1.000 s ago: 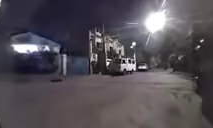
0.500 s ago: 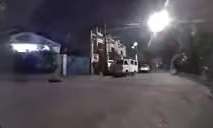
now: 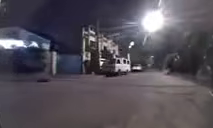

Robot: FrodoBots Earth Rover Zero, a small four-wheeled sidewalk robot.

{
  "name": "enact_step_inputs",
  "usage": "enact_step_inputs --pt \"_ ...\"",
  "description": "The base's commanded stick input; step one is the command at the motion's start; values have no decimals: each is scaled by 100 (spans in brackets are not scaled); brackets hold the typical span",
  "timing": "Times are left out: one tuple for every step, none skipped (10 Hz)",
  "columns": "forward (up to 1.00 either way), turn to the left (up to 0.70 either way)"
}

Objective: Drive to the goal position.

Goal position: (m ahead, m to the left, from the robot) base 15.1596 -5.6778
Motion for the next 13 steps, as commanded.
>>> enact_step_inputs --pt "70 -35" --pt "70 -35" --pt "70 -35" --pt "70 -35" --pt "70 -35" --pt "70 -35" --pt "70 -35" --pt "70 -35" --pt "75 -35" --pt "85 -34" --pt "85 -34" --pt "89 -35" --pt "100 -40"
